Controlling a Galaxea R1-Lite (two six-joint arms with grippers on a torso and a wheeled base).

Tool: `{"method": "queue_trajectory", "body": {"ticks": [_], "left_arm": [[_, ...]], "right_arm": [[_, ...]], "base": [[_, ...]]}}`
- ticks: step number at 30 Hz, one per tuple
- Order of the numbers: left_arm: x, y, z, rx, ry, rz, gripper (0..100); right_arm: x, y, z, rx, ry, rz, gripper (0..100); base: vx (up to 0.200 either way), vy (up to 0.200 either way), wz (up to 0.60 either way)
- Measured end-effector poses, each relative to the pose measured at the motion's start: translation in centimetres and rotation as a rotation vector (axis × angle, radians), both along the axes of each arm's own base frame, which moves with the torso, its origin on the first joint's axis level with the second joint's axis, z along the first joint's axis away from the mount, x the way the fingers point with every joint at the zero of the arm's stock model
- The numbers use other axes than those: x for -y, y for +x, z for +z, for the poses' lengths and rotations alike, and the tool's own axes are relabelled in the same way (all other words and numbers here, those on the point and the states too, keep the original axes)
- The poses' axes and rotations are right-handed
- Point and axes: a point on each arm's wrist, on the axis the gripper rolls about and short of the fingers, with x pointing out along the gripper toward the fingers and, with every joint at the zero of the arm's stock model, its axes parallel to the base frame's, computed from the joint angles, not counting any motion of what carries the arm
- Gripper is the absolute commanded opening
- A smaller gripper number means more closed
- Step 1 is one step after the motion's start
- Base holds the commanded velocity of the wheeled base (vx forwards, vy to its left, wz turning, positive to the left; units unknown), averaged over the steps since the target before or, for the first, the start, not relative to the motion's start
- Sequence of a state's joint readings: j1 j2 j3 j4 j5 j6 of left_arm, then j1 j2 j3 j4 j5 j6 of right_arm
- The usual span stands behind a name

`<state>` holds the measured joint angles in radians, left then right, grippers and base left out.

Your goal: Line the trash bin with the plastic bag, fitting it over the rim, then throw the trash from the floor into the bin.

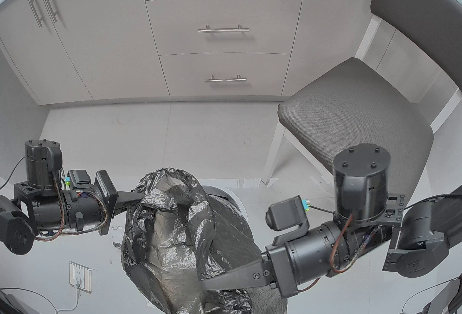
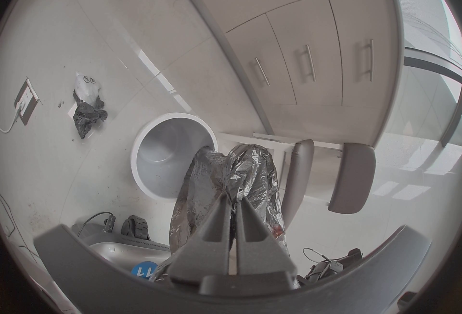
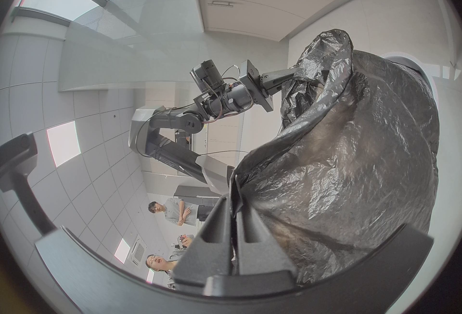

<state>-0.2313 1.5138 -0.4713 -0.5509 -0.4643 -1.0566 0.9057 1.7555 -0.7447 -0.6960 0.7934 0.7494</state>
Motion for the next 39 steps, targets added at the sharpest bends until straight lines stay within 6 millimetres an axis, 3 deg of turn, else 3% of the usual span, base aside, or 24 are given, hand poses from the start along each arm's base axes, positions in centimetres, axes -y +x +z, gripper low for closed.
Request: {"method": "queue_trajectory", "body": {"ticks": [15, 22, 39], "left_arm": [[-1.6, 1.9, -1.0, 0.021, 0.078, 0.036, 0], [-1.7, 3.8, -1.3, 0.051, 0.125, 0.024, 0], [-2.4, 6.5, -2.5, 0.074, 0.208, 0.014, 0]], "right_arm": [[-3.6, 3.0, -1.8, 0.008, -0.031, -0.069, 0], [-5.3, 4.7, -1.8, 0.042, -0.012, -0.114, 0], [-4.0, 9.8, -2.3, 0.121, -0.032, -0.353, 0]], "base": [[0.0, 0.0, 0.0], [0.0, 0.0, 0.0], [0.0, 0.0, 0.0]]}}
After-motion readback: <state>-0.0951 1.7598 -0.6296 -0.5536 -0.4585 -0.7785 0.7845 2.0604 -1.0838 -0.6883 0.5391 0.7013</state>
